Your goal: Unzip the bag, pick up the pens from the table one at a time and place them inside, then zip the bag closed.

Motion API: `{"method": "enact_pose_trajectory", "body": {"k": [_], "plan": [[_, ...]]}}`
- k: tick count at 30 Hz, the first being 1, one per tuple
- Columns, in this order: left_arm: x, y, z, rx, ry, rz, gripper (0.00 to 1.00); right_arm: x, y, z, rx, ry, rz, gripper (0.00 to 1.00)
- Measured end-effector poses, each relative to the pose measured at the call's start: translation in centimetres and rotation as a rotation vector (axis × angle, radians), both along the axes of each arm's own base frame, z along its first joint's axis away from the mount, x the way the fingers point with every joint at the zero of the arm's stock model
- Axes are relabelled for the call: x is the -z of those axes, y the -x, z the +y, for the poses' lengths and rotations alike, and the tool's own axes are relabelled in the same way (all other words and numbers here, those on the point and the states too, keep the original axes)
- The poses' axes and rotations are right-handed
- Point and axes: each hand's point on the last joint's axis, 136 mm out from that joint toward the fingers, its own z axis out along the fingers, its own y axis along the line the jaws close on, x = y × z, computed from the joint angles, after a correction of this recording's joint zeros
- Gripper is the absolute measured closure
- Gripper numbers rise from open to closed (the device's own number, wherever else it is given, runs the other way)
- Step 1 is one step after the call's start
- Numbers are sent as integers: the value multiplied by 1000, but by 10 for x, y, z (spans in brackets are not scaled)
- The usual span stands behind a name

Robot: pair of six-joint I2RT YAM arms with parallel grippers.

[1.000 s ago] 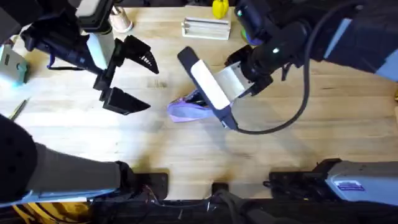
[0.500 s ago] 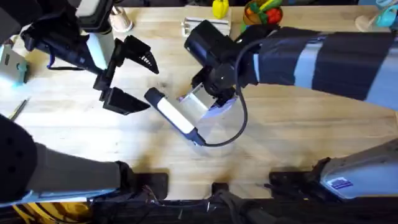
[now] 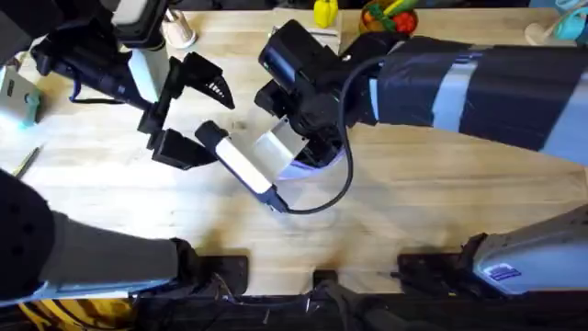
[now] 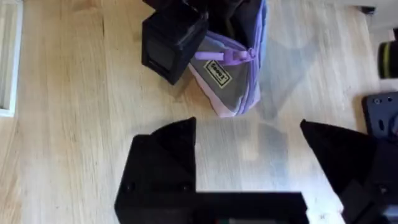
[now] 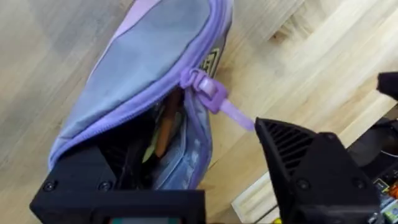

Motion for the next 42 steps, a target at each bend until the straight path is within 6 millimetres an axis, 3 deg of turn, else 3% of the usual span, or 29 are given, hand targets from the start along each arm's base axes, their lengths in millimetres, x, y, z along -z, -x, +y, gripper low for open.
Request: {"method": "enact_pose_trajectory", "body": {"k": [7, 13, 21, 25, 33, 42], "plan": [[0, 0, 0, 0, 0, 0, 7, -2, -2, -3, 111, -53, 58, 6], [0, -1, 0, 0, -2, -7, 7, -11, 9, -7, 234, -123, 152, 3], [1, -1, 0, 0, -3, -7, 8, -74, 15, -7, 463, -403, 301, 3], [4, -3, 2, 4, -17, -20, 7, -90, 9, -15, 634, -499, 375, 3], [17, -5, 10, -13, -18, 31, 7, -95, 2, -15, 1186, -655, 662, 3], [42, -7, 15, -31, 17, 149, 7, -96, -7, -1, 1346, -738, 785, 3]]}}
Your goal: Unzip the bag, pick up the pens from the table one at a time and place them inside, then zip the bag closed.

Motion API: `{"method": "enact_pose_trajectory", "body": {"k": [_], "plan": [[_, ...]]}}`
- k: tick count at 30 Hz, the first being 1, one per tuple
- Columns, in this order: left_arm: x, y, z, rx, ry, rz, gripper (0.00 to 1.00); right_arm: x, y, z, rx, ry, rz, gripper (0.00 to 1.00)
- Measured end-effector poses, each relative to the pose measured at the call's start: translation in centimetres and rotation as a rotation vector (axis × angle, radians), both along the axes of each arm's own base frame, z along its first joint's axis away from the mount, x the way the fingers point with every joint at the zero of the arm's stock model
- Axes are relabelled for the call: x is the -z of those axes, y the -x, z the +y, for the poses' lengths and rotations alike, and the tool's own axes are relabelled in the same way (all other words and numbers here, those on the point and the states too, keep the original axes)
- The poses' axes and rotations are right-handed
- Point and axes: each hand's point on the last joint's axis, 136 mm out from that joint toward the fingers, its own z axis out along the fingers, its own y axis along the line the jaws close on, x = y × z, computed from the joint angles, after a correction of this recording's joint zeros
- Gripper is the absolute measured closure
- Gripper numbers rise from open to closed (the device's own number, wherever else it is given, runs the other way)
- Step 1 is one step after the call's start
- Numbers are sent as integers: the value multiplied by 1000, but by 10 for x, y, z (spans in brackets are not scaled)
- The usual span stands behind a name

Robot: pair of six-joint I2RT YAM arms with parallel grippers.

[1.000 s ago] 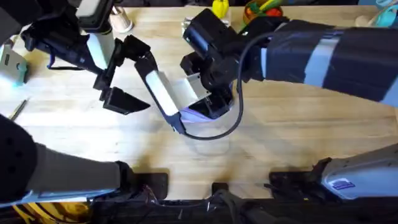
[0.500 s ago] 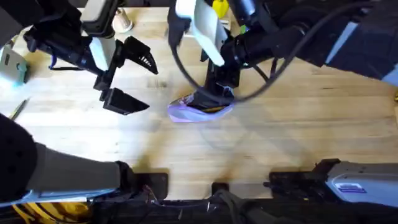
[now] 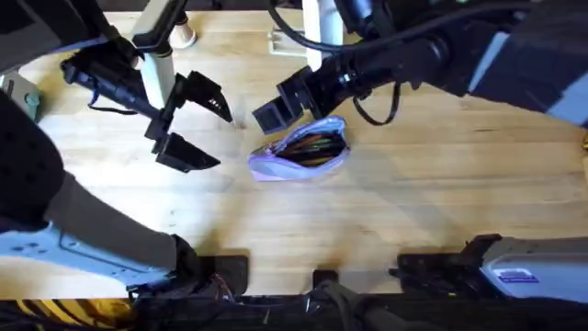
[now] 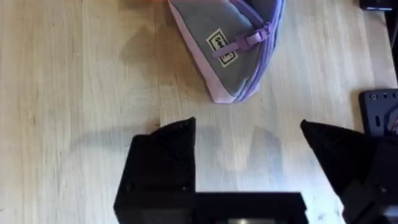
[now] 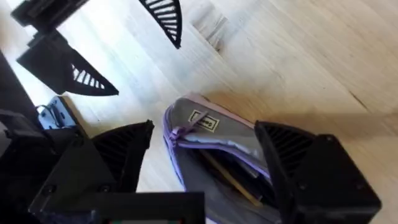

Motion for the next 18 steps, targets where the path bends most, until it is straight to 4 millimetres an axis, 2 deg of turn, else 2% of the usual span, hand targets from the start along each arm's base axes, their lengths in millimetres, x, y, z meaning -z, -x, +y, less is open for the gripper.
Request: {"method": "enact_pose_trajectory", "body": {"k": [4, 11, 18], "plan": [[11, -1, 0, 12, 22, 37, 6, 14, 2, 13, -13, -37, 79, 4], [29, -3, 0, 9, 43, 93, 6, 52, 11, 26, -10, -45, 272, 4], [35, -3, -1, 8, 53, 118, 6, 58, 18, 30, -22, -49, 321, 4]]}}
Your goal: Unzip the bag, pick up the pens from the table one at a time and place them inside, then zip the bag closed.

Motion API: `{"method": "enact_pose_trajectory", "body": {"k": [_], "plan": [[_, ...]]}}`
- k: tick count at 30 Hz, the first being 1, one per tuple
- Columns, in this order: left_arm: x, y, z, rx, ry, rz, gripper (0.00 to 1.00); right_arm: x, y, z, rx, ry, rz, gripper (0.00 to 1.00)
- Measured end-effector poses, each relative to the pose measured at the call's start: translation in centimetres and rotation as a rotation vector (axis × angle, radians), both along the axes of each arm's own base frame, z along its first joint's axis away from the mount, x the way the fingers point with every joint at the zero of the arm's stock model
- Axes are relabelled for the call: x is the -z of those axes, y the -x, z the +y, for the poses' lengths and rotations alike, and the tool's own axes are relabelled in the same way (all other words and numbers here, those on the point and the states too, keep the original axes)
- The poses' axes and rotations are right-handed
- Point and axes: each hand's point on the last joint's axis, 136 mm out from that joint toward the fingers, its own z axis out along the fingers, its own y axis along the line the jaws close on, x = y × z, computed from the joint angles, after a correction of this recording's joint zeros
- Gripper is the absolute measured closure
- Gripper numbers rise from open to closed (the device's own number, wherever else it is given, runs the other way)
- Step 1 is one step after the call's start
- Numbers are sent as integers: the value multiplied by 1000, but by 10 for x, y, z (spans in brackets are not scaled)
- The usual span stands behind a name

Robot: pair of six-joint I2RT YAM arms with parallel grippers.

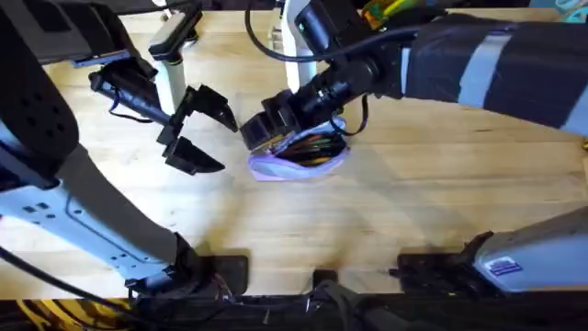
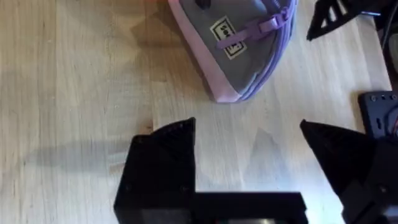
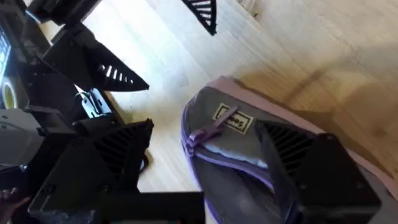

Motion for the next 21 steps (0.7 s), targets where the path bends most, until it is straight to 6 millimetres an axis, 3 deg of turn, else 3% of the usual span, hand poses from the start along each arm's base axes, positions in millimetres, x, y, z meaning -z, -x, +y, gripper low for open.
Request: {"method": "enact_pose_trajectory", "body": {"k": [9, 16, 21], "plan": [[0, 0, 0, 0, 0, 0, 6, 8, 38, 10, -94, 48, 41, 4], [0, 0, 0, 0, 0, 0, 6, 14, 42, 17, -107, 55, 48, 21], [0, 0, 0, 0, 0, 0, 6, 23, 34, 25, -54, 47, 81, 339]]}}
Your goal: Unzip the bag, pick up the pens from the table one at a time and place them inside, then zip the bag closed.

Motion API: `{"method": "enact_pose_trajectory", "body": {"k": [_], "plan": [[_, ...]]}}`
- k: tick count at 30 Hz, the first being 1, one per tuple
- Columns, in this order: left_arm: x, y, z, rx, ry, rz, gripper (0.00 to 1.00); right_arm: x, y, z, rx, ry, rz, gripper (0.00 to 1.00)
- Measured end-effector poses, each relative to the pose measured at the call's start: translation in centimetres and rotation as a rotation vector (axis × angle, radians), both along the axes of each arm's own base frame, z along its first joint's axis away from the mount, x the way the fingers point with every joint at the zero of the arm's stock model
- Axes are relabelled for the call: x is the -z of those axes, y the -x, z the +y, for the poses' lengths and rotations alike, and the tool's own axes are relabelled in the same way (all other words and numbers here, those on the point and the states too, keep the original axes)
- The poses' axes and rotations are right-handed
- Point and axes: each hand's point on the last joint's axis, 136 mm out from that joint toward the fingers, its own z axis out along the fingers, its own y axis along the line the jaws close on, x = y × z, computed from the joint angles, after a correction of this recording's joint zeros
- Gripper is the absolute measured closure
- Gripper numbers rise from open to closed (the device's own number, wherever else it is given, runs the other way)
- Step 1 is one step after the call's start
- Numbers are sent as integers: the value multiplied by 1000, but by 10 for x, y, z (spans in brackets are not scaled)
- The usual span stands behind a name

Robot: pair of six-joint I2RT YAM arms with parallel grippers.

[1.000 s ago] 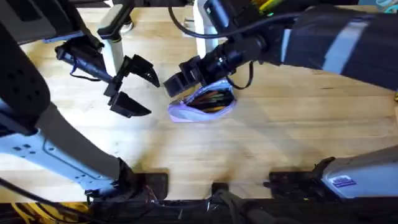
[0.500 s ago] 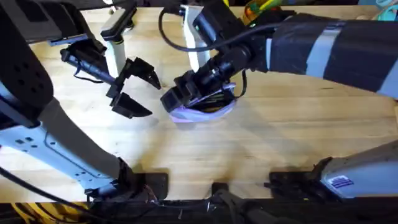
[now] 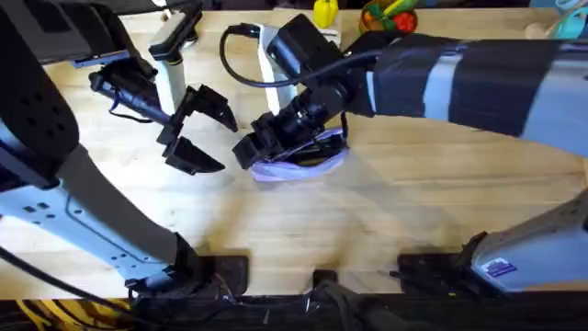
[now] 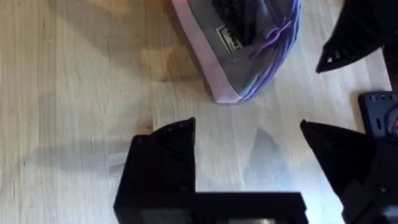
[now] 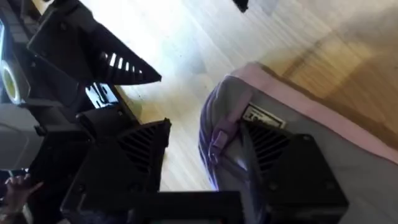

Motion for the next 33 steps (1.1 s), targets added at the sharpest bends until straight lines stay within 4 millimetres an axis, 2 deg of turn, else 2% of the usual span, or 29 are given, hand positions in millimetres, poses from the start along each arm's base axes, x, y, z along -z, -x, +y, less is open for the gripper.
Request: {"method": "enact_pose_trajectory", "body": {"k": [4, 5, 7, 12, 19, 23, 28, 33], "plan": [[0, 0, 0, 0, 0, 0, 6, 7, -2, -1, 29, 18, 24, 686], [0, 0, 0, 0, 0, 0, 6, 8, -3, -2, 43, 22, 37, 821], [0, 0, 0, 0, 0, 0, 6, 8, -3, -2, 48, 23, 41, 876], [0, 0, 0, 0, 0, 0, 7, 6, -6, -5, 61, 13, 58, 959], [0, 0, 0, -1, 1, -1, 6, 2, -10, -13, 73, -13, 110, 964], [-3, -4, -4, -21, 28, -11, 8, -7, -14, -14, 59, -13, 96, 969], [-11, -12, -11, -66, 91, -30, 7, -28, -38, -12, 80, -27, 11, 970], [-21, -22, -19, -119, 165, -52, 8, -44, -65, -18, 127, -44, -52, 972]]}}
